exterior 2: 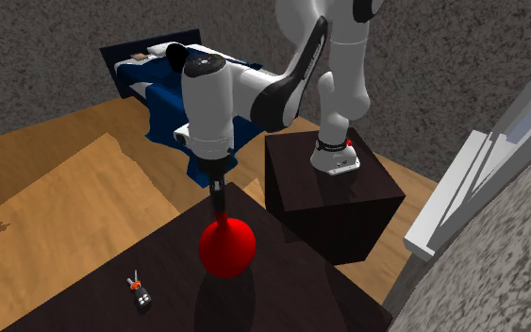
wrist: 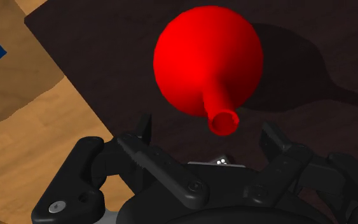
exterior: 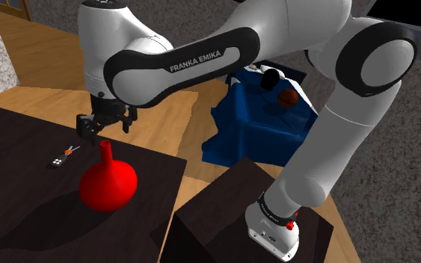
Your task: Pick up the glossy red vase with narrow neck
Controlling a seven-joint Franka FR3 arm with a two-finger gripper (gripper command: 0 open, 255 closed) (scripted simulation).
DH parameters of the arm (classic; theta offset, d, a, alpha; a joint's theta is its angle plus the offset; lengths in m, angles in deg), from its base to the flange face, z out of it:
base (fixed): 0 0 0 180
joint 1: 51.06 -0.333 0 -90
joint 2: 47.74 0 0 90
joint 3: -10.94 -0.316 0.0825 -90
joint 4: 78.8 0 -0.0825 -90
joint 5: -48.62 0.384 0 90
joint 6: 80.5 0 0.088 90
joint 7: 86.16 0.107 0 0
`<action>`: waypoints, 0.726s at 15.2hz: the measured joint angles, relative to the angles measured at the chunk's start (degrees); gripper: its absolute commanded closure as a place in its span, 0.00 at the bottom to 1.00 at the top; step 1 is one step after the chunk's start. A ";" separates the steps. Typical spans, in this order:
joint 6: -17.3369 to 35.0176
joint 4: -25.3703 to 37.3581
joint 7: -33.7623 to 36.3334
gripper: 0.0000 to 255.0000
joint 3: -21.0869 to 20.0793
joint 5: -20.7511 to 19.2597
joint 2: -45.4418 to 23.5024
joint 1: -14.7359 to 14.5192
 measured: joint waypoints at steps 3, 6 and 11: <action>1.25 1.86 2.43 0.00 0.04 -2.67 -3.87 -1.18; 3.08 1.09 3.35 0.00 0.23 -3.72 -5.16 -1.54; 5.40 0.07 4.29 1.00 0.61 -5.00 -6.76 -1.88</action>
